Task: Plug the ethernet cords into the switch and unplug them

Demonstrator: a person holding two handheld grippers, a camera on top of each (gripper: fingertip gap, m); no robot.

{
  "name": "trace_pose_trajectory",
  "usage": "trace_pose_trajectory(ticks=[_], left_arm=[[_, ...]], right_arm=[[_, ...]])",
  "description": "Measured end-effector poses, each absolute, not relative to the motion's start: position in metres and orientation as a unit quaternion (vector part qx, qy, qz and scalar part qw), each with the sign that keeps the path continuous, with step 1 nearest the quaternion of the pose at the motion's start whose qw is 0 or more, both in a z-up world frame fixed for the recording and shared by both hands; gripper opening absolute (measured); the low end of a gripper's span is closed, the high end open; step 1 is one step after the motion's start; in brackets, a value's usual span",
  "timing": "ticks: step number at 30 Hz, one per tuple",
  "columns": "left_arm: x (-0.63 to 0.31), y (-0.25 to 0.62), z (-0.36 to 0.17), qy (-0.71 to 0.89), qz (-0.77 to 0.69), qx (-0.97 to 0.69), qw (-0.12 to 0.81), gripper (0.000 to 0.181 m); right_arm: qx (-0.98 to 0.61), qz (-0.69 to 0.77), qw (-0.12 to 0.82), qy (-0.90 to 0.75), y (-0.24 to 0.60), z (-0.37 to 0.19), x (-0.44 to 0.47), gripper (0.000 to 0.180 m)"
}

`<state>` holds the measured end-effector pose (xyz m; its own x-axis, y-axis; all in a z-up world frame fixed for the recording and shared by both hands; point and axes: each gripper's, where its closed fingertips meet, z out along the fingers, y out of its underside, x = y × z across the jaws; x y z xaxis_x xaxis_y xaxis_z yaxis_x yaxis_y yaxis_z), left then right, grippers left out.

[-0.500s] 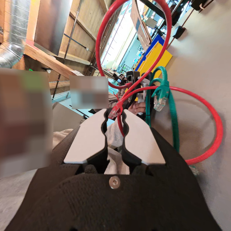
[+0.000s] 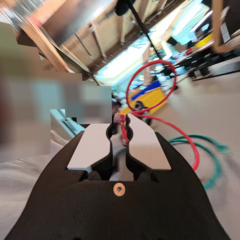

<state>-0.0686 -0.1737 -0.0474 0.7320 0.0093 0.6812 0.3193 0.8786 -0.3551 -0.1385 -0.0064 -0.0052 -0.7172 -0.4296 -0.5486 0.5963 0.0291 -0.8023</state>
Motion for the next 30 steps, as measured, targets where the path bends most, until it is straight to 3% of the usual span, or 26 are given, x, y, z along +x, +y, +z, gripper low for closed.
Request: trace_pose_trajectory(ticks=[1, 4, 8, 15, 20, 24, 30], left_arm=[[-0.069, -0.173, -0.048, -0.357, -0.087, -0.232, 0.901, 0.025], [-0.070, -0.170, -0.049, -0.360, -0.088, -0.234, 0.899, 0.025], [-0.073, -0.172, -0.052, -0.373, -0.076, -0.233, 0.895, 0.025], [-0.073, -0.206, -0.055, -0.407, 0.016, -0.192, 0.893, 0.024], [-0.065, -0.235, -0.056, -0.426, 0.089, -0.145, 0.889, 0.024], [-0.064, -0.239, -0.055, -0.424, 0.086, -0.142, 0.891, 0.025], [-0.067, -0.228, -0.054, -0.416, 0.067, -0.155, 0.894, 0.025]], right_arm=[[0.050, -0.703, 0.307, 0.639, -0.006, -0.008, -0.142, 0.015], [0.024, -0.715, 0.168, 0.678, -0.004, -0.013, -0.154, 0.011], [0.043, -0.672, 0.093, 0.733, -0.010, -0.044, -0.171, 0.012], [0.080, -0.593, 0.067, 0.798, -0.022, -0.094, -0.177, 0.012], [0.053, -0.565, 0.021, 0.823, -0.023, -0.103, -0.174, 0.024], [0.004, -0.539, 0.039, 0.841, -0.028, -0.113, -0.150, 0.039], [-0.140, -0.457, 0.094, 0.874, -0.031, -0.143, -0.082, 0.037]])
